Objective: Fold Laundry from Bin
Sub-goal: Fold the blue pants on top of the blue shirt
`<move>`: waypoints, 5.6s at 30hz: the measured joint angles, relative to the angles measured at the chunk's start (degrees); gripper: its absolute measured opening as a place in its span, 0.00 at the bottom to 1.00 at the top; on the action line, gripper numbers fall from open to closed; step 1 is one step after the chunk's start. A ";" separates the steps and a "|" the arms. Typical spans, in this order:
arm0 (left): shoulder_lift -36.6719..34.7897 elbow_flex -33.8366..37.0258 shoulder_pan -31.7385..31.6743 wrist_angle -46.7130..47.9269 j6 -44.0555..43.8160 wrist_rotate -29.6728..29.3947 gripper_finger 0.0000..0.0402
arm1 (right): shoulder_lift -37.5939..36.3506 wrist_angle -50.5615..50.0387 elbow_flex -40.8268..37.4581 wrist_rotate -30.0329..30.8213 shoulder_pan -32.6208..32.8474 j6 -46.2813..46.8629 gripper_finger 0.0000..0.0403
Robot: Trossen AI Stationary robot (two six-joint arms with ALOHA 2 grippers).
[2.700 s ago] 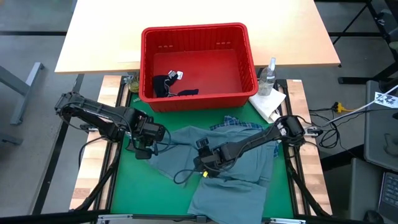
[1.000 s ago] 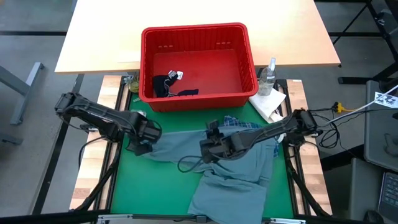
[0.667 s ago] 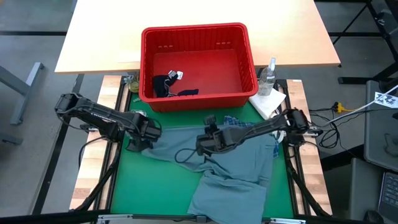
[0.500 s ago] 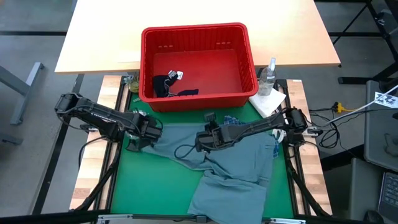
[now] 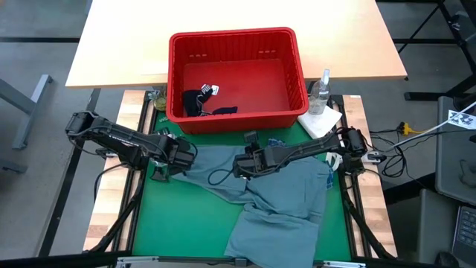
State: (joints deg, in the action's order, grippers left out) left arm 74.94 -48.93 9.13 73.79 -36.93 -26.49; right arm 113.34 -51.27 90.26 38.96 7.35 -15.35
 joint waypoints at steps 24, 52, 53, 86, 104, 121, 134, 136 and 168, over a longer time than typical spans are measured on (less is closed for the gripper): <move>0.00 -4.15 3.45 0.20 0.52 2.09 0.31 | 0.00 -1.69 0.00 0.00 0.00 0.00 0.23; -0.02 6.69 22.48 -12.57 -18.23 4.36 0.31 | 0.54 2.11 12.17 -16.20 0.16 -0.98 0.34; -0.02 7.83 22.49 -13.20 -18.22 4.39 0.31 | 0.88 2.29 12.20 -17.58 0.17 -0.98 0.34; -0.01 17.81 22.40 -25.65 -18.18 -1.61 0.02 | 8.70 2.63 12.20 -19.61 12.17 -0.18 0.34; -0.02 17.81 22.56 -28.01 -18.16 -0.06 0.03 | 13.58 -1.93 11.88 -18.23 11.91 8.09 0.34; -0.08 15.13 22.67 -24.71 -18.20 5.69 0.00 | 15.56 -4.37 11.92 -19.50 10.47 7.24 0.03; -0.08 2.88 28.59 -11.47 -18.47 15.00 0.00 | 15.45 -12.85 24.70 -24.15 11.06 4.14 0.03; -0.07 1.48 30.27 -11.47 -19.02 16.91 0.00 | 15.39 -13.16 26.07 -26.66 11.32 3.66 0.03; -0.07 0.81 37.61 -22.68 -33.05 5.52 0.28 | 17.55 -8.42 26.27 -36.48 13.29 3.06 0.06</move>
State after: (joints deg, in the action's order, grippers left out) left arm 74.87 -48.12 46.74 51.12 -69.98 -20.98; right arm 130.89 -59.69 116.53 2.48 20.64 -12.29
